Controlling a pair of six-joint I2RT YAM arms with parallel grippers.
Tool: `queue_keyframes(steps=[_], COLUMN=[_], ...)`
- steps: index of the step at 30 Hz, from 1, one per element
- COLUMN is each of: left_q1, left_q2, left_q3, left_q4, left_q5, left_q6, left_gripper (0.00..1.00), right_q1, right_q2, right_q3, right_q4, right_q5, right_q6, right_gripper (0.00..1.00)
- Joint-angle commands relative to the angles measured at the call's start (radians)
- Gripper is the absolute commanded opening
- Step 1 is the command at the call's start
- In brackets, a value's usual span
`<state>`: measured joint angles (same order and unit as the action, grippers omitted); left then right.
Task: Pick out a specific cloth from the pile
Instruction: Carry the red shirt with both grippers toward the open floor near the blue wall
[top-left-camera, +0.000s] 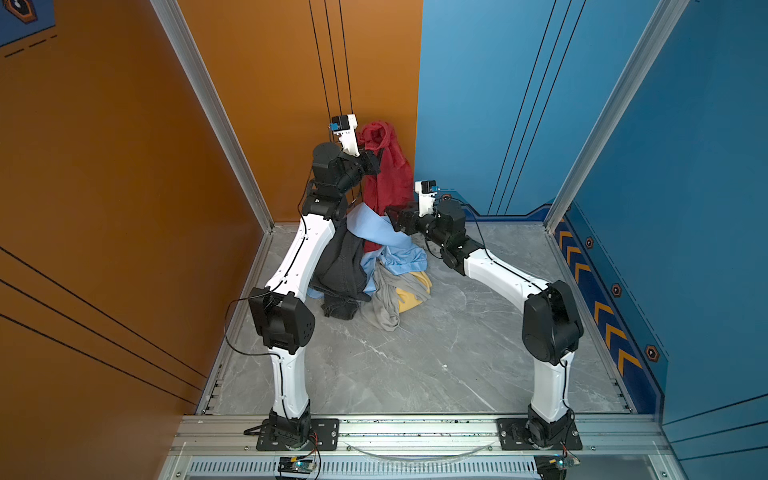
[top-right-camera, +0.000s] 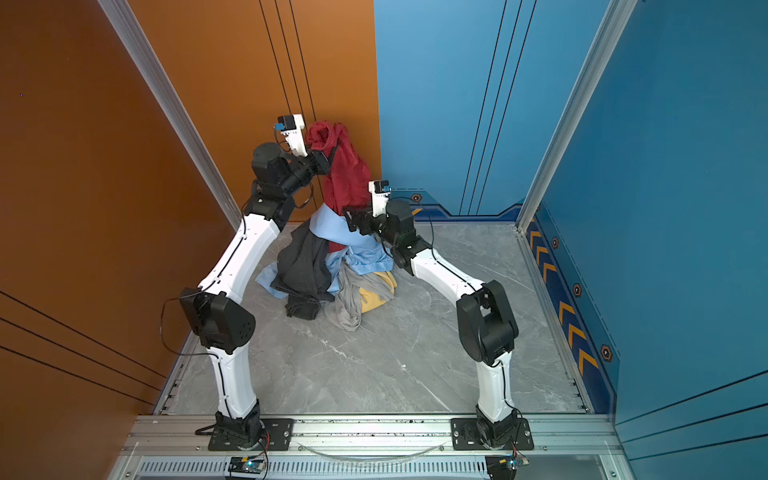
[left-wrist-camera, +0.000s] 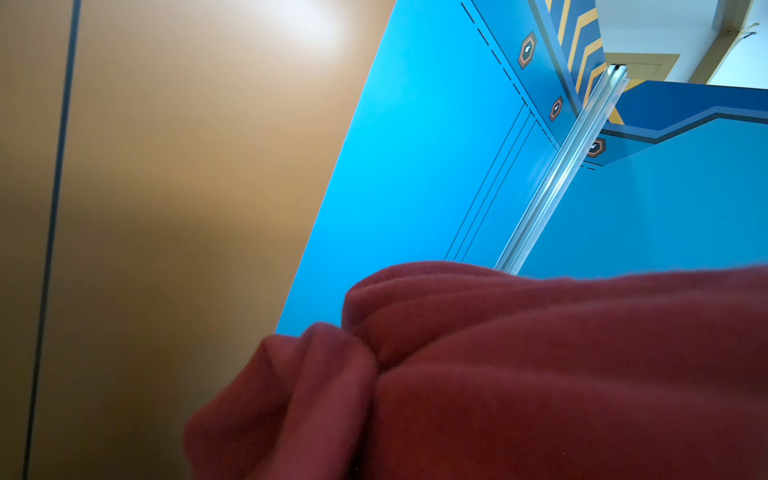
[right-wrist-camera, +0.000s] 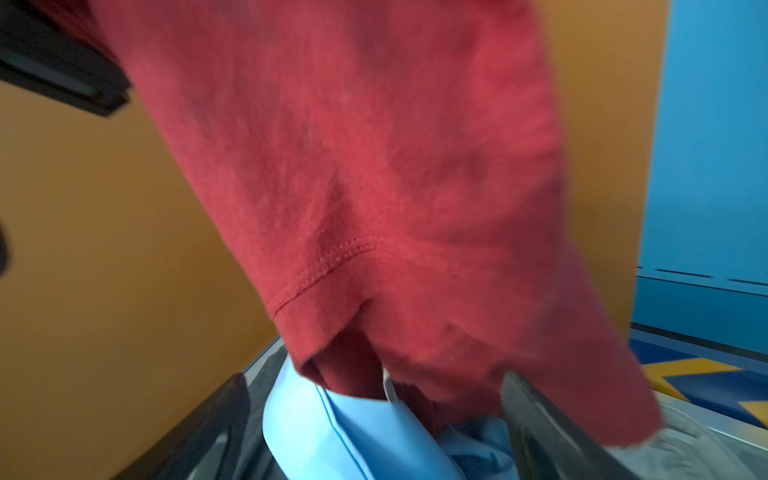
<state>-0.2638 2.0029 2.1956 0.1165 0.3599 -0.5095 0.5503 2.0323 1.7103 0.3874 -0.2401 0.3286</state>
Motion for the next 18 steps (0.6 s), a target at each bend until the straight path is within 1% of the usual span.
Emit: queue_keyframes(steps=[1, 3, 4, 6, 9, 10, 11, 12, 13, 15, 18], left_q1=[-0.021, -0.024, -0.026, -0.03, -0.026, -0.024, -0.022, -0.016, -0.015, -0.009, 0.0], left_q2=[-0.092, -0.107, -0.115, -0.132, -0.162, -0.175, -0.188, -0.195, -0.203, -0.215, -0.23], left_q3=[0.001, -0.012, -0.018, -0.037, -0.064, -0.079, -0.098, -0.113, -0.127, -0.155, -0.2], left_q4=[0.024, 0.018, 0.017, 0.012, -0.032, -0.039, -0.038, -0.039, -0.039, -0.039, -0.039], left_q5=[0.034, 0.039, 0.048, 0.054, 0.057, 0.057, 0.051, 0.049, 0.05, 0.049, 0.042], left_q6=[-0.037, -0.057, -0.064, -0.066, -0.029, -0.018, -0.009, -0.004, 0.002, 0.014, 0.026], left_gripper=[0.0, 0.0, 0.0, 0.0, 0.0, 0.0, 0.0, 0.0, 0.0, 0.0, 0.0], right_q1=[0.017, 0.022, 0.021, 0.019, -0.002, -0.008, -0.015, -0.019, -0.025, -0.03, -0.038], right_q2=[0.094, 0.157, 0.18, 0.205, 0.199, 0.195, 0.188, 0.181, 0.168, 0.149, 0.115], right_q3=[0.148, 0.239, 0.282, 0.336, 0.372, 0.385, 0.394, 0.396, 0.394, 0.394, 0.385], right_q4=[0.073, 0.068, 0.063, 0.074, 0.104, 0.098, 0.094, 0.097, 0.099, 0.093, 0.087], right_q5=[-0.007, 0.026, 0.048, 0.09, 0.105, 0.104, 0.102, 0.101, 0.097, 0.091, 0.085], right_q6=[-0.013, -0.005, -0.008, -0.009, 0.02, 0.029, 0.035, 0.039, 0.042, 0.045, 0.046], right_gripper=[0.95, 0.93, 0.87, 0.64, 0.29, 0.15, 0.07, 0.06, 0.08, 0.08, 0.04])
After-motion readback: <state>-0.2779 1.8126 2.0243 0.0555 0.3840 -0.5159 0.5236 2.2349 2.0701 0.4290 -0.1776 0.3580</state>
